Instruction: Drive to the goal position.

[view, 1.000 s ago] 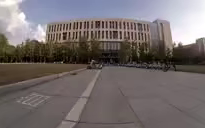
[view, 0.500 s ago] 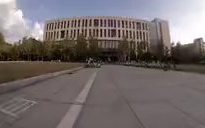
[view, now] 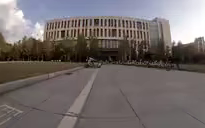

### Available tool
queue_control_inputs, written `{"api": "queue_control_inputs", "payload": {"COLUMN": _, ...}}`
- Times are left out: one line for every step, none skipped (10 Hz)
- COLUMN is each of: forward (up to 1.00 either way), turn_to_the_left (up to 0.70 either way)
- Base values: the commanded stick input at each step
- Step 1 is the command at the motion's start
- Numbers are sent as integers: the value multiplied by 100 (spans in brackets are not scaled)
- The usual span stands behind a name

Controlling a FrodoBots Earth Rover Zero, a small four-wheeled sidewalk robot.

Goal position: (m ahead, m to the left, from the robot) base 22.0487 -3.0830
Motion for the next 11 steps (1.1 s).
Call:
{"api": "queue_control_inputs", "payload": {"forward": 70, "turn_to_the_left": 0}}
{"api": "queue_control_inputs", "payload": {"forward": 70, "turn_to_the_left": 0}}
{"api": "queue_control_inputs", "payload": {"forward": 70, "turn_to_the_left": -11}}
{"api": "queue_control_inputs", "payload": {"forward": 70, "turn_to_the_left": -14}}
{"api": "queue_control_inputs", "payload": {"forward": 70, "turn_to_the_left": -14}}
{"api": "queue_control_inputs", "payload": {"forward": 70, "turn_to_the_left": -14}}
{"api": "queue_control_inputs", "payload": {"forward": 70, "turn_to_the_left": -14}}
{"api": "queue_control_inputs", "payload": {"forward": 70, "turn_to_the_left": -14}}
{"api": "queue_control_inputs", "payload": {"forward": 70, "turn_to_the_left": -11}}
{"api": "queue_control_inputs", "payload": {"forward": 70, "turn_to_the_left": -3}}
{"api": "queue_control_inputs", "payload": {"forward": 70, "turn_to_the_left": 0}}
